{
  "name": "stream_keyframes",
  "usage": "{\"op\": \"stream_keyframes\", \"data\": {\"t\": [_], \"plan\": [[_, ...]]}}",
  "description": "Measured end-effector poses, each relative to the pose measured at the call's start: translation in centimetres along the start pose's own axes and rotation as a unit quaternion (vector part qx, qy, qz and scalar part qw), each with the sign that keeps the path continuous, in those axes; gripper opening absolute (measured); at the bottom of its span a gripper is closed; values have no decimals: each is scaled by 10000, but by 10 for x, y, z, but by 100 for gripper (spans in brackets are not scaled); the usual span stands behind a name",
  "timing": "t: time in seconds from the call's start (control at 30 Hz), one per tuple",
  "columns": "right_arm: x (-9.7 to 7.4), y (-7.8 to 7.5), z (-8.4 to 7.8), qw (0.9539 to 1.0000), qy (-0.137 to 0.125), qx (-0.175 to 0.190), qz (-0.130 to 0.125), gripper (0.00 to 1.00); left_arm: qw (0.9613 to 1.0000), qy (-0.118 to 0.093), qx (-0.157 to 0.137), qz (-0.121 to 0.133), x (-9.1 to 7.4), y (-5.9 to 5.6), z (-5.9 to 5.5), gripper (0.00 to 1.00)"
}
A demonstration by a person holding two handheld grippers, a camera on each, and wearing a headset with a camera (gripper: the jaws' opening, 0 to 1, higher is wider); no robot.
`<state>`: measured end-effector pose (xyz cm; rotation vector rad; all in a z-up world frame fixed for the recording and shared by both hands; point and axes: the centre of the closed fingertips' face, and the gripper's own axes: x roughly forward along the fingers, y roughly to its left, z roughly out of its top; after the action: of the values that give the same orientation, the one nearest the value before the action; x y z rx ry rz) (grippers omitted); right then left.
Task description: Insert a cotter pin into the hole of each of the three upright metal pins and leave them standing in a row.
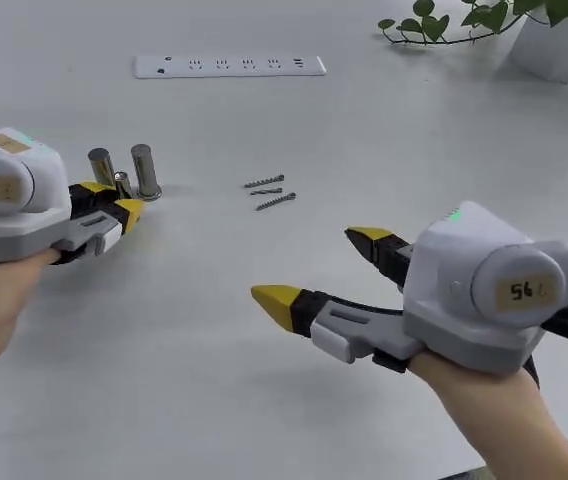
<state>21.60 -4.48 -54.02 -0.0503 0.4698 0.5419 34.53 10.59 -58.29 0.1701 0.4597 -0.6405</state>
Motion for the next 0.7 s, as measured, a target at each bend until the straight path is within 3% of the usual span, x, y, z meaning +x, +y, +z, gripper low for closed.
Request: {"op": "stream_keyframes", "data": {"t": [0.43, 0.6, 0.7], "plan": [[2, 0, -1, 10000, 30, -5, 4, 68, 9999, -38, -105, -60, 1, -1, 1, 6], [0, -2, 0, 10000, 3, 15, -31, 68, 9993, -65, -200, -301, -1, -9, 1, 5], [0, -3, 0, 10000, 9, 26, -42, 68, 9994, -20, 20, -339, -2, -14, 0, 5]]}}
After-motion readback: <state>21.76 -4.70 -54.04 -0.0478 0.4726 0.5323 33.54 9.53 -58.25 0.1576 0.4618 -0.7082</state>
